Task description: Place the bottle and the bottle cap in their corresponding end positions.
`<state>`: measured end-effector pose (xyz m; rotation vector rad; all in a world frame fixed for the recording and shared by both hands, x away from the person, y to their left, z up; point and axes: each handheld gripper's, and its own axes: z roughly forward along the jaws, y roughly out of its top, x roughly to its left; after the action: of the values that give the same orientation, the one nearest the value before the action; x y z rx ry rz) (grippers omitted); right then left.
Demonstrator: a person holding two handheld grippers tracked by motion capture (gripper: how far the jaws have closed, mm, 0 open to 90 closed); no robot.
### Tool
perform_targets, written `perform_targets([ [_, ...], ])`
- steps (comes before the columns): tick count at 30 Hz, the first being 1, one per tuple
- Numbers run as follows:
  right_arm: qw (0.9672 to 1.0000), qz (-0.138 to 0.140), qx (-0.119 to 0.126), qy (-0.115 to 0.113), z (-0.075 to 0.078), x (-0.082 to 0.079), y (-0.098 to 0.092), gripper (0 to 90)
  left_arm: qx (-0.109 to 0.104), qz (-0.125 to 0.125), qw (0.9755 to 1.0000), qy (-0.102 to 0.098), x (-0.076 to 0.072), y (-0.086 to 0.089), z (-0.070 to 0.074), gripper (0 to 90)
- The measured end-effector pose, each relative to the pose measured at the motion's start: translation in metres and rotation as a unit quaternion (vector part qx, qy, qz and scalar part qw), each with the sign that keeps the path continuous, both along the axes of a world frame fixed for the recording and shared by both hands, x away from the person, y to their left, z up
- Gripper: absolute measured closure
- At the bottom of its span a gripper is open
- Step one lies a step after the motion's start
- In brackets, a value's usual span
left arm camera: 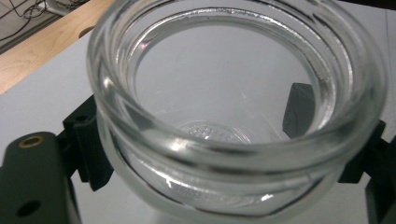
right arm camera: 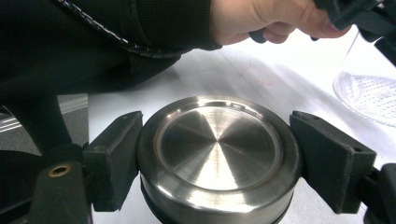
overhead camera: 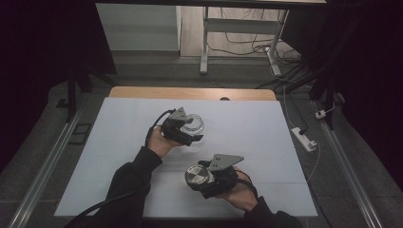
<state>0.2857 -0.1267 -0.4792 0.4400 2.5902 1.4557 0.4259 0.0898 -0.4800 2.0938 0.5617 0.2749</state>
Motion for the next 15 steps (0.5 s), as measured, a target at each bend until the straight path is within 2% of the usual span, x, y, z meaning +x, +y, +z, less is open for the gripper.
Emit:
perform_targets([
  [15,0.9998,-0.008,-0.021,0.003,-0.021,0.014,0.007,19.6,0.005,0.021,0.9998,0.003,0.013,-0.003,-0.013,15.3],
])
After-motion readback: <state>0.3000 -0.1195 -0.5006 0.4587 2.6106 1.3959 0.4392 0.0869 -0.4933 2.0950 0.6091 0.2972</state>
